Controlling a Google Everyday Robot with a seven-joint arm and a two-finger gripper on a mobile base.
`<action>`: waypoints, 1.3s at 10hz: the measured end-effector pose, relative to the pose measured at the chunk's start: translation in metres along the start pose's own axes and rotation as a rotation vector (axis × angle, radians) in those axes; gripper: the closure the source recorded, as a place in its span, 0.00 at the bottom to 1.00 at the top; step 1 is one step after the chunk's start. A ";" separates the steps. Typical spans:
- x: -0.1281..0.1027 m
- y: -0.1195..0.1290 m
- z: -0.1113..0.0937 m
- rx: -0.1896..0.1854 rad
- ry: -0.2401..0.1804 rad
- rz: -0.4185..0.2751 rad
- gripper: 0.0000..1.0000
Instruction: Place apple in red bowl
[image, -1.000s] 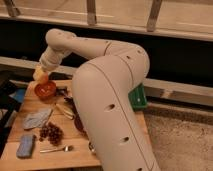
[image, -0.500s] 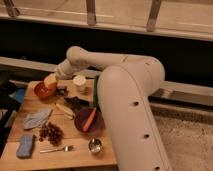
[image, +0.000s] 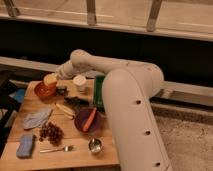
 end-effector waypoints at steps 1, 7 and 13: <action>-0.004 0.003 0.014 -0.018 0.006 -0.010 1.00; 0.000 -0.006 0.063 -0.065 0.011 -0.001 0.93; -0.008 -0.003 0.072 -0.079 -0.036 -0.026 0.46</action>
